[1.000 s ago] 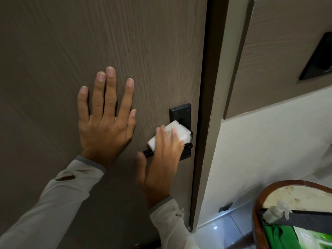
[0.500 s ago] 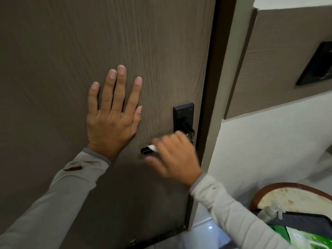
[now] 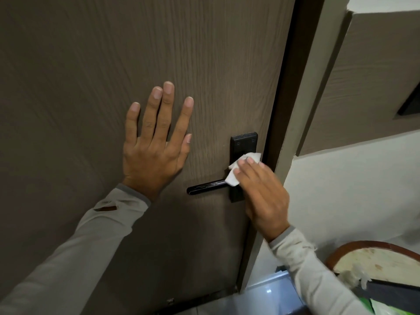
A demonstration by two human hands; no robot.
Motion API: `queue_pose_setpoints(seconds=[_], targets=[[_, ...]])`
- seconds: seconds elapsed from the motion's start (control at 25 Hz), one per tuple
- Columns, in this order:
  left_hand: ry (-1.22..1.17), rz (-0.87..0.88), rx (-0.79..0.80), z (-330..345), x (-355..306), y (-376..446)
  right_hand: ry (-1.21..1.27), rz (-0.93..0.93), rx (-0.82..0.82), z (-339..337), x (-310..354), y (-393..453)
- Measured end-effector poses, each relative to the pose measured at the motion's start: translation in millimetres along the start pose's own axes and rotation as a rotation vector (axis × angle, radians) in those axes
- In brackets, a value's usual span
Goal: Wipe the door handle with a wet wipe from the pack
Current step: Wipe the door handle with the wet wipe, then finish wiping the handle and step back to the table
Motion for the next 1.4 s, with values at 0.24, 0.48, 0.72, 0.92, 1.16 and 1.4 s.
queue_pose_setpoints(seconds=[0.24,0.48,0.72,0.92,1.16,1.4], targets=[[0.023,0.002,0.019,0,0,-2,0.180,-0.019,-0.034,49,82,-2],[0.022,0.017,0.043,-7,0,6,0.105,0.279,-0.006,7,32,-17],[-0.098,-0.032,0.251,-31,-6,16,0.632,0.770,-0.025,28,91,-9],[-0.937,-0.618,0.423,-97,-13,10,1.356,1.386,-0.184,-33,62,-31],[-1.673,-1.243,1.303,-150,-246,-27,1.438,1.786,-0.343,-177,-83,-124],[-1.846,-1.263,1.479,-177,-462,-48,0.883,1.709,-0.188,-302,-210,-252]])
Point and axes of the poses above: each hand's wrist, its own y-axis towards the middle knuckle, its own z-axis out of the palm, x = y × z, the point moved 8 cm from there along y, towards the middle knuckle, and after that the axes turned 9 degrees about y, right-handed, at the moved point
